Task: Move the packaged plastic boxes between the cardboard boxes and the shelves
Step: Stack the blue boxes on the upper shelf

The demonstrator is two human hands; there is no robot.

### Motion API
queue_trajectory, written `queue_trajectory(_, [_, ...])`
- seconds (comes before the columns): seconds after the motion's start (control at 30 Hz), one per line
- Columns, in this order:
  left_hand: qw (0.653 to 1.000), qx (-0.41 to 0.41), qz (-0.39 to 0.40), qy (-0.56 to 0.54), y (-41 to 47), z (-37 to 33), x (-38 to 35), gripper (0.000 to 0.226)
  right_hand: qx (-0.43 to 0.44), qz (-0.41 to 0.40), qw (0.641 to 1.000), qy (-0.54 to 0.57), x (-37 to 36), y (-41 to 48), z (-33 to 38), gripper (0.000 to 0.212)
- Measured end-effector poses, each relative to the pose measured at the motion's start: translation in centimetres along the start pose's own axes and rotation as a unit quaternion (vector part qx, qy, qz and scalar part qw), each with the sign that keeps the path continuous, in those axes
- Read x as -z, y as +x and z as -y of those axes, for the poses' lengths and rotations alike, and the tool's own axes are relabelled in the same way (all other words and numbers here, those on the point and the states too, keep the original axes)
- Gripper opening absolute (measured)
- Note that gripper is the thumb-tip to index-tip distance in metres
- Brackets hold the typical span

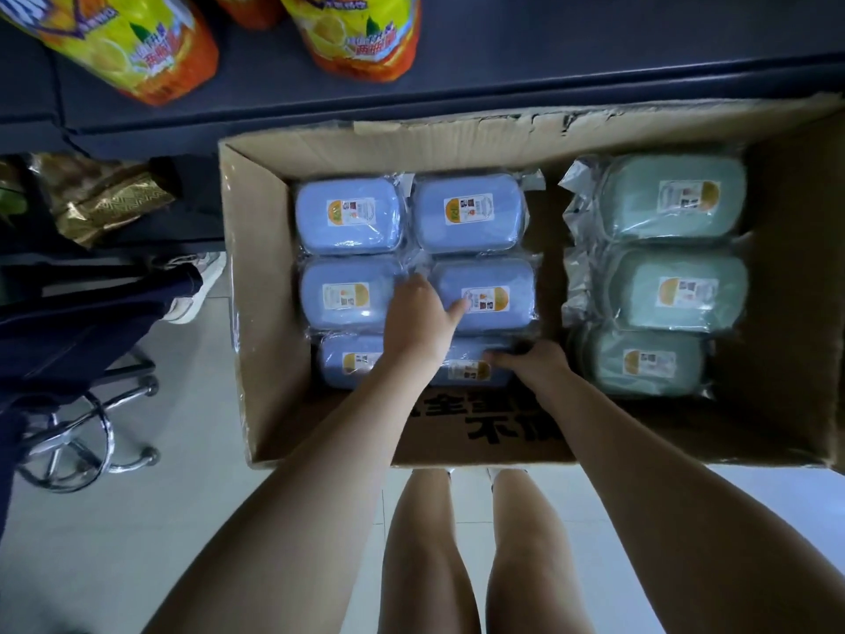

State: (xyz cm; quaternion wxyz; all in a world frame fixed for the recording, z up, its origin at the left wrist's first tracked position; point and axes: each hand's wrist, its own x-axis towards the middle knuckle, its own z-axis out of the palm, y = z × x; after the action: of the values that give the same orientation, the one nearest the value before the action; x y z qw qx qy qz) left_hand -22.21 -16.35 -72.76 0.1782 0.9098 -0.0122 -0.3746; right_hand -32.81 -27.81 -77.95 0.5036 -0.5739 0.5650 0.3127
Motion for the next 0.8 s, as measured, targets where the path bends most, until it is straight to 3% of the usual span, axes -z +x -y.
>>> queue_trajectory(0.17, [0.997,0.052,0.051,-0.008,1.7,-1.2,-1.1,0.086,0.012,0.014,1.0,0.022,0.3,0.5,-0.5,0.059])
queue_trajectory(0.37, [0.987,0.077,0.111,-0.092,2.5,-1.3,-0.5,0.078,0.033,0.022,0.997,0.062,0.8,0.9,-1.1,0.06])
queue_trajectory(0.8, [0.962,0.082,0.062,-0.252,0.7,-0.9,1.2,0.076,0.101,-0.028,0.992,0.072,2.9,-1.3,0.0,0.066])
